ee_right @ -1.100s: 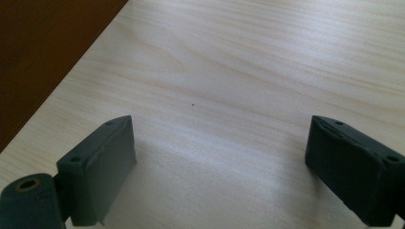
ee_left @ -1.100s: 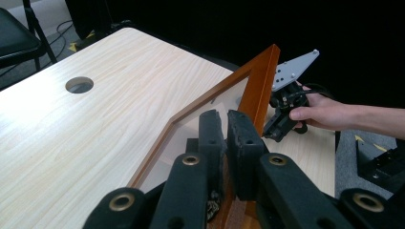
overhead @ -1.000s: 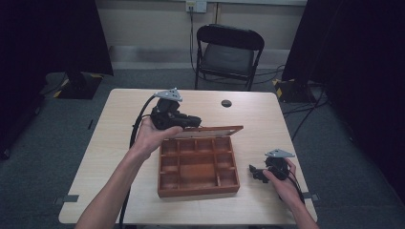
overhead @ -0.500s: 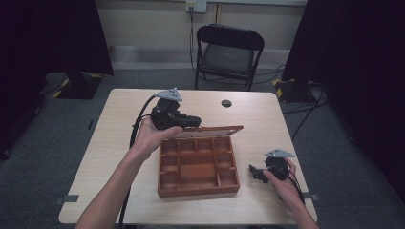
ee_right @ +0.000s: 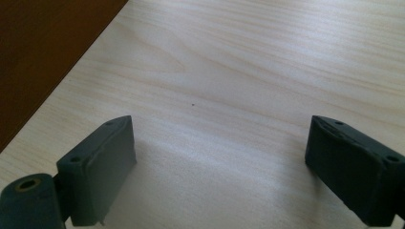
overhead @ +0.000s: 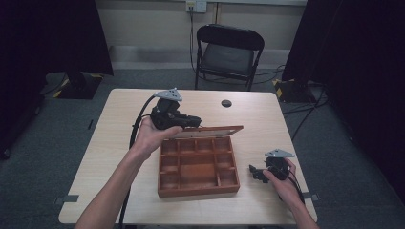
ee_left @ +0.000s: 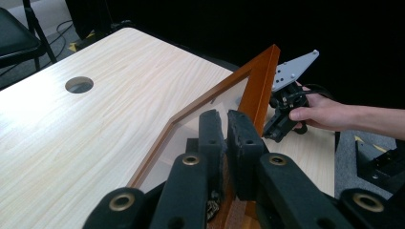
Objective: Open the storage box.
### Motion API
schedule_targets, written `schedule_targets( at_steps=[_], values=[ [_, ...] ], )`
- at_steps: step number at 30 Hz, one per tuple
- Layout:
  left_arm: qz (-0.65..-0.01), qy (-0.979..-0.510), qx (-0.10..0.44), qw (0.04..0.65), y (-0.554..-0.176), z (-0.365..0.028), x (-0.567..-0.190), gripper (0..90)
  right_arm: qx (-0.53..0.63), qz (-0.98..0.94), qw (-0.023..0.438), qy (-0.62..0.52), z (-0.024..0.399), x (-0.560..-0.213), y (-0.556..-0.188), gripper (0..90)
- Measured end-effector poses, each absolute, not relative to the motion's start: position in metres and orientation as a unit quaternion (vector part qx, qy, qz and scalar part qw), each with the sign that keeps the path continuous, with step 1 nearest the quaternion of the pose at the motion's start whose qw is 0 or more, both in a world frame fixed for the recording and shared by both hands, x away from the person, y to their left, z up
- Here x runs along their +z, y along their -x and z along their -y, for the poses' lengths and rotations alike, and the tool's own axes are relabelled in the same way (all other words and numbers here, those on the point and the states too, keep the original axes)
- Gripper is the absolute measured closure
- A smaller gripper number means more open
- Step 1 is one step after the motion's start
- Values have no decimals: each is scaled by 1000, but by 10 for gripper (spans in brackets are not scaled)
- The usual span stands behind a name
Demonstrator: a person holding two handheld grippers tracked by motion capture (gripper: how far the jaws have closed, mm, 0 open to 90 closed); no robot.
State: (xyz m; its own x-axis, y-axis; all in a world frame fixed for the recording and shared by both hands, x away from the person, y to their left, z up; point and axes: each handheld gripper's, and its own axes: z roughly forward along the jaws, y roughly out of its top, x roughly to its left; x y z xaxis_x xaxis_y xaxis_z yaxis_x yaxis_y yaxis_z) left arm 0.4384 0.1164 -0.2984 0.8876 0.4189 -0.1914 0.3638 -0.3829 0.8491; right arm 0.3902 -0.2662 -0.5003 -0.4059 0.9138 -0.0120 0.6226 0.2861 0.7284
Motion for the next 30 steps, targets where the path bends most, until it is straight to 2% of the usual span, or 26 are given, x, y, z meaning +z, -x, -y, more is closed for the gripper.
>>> schedule_targets(
  at_steps=[30],
  values=[
    [-236,-832,28,502,-438,-116,-298,851,329,-771,220,-499,266,-500,-390,95]
  ],
)
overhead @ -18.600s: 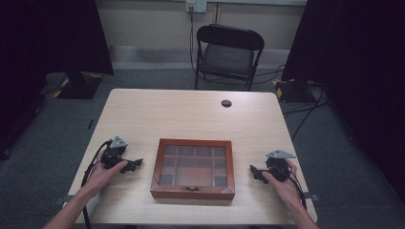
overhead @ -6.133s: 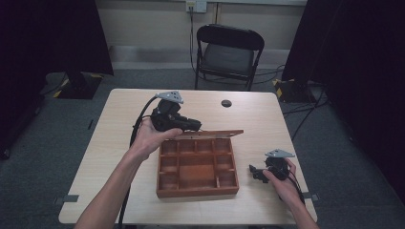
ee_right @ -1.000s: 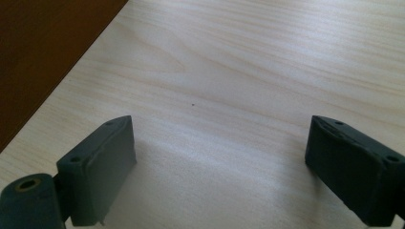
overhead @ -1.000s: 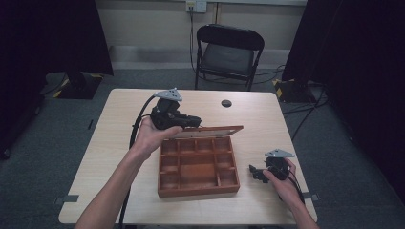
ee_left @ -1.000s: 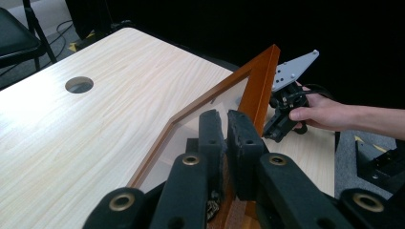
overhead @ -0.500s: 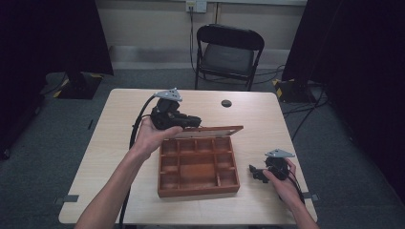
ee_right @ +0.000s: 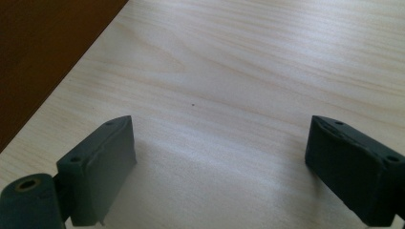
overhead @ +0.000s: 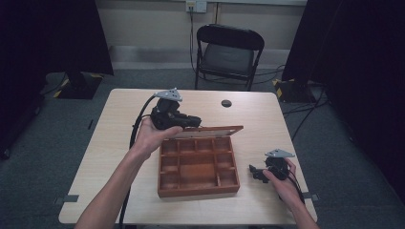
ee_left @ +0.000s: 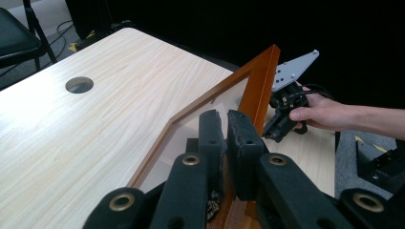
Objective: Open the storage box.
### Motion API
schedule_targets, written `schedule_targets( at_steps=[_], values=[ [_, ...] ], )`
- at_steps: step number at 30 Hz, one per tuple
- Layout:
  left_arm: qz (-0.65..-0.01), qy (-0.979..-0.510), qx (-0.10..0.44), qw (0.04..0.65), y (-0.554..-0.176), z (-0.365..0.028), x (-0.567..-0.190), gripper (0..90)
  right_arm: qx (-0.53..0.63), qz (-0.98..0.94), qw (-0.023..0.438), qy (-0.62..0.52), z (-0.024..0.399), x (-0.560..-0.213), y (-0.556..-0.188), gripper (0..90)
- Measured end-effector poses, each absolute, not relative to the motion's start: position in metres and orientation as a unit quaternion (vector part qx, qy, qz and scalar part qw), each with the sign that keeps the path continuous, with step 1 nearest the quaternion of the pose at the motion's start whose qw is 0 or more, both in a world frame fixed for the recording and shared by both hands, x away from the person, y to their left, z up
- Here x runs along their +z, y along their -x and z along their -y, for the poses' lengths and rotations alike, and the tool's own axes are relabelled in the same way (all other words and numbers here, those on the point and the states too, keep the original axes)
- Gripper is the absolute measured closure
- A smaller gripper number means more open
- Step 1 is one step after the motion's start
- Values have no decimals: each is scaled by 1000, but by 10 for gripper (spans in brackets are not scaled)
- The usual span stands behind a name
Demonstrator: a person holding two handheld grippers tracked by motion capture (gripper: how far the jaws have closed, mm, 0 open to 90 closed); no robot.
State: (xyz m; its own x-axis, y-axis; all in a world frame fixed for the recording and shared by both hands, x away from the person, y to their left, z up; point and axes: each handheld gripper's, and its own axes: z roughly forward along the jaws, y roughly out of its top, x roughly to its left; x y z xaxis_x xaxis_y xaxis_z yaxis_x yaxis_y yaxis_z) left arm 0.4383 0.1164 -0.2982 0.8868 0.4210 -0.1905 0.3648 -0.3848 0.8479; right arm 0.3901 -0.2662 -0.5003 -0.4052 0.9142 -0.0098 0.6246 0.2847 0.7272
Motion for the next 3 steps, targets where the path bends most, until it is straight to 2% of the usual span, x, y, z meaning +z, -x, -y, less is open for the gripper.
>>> schedule_targets(
  at_steps=[3],
  values=[
    [-236,-832,29,502,-438,-116,-298,851,330,-771,219,-499,266,-500,-390,95]
  ],
)
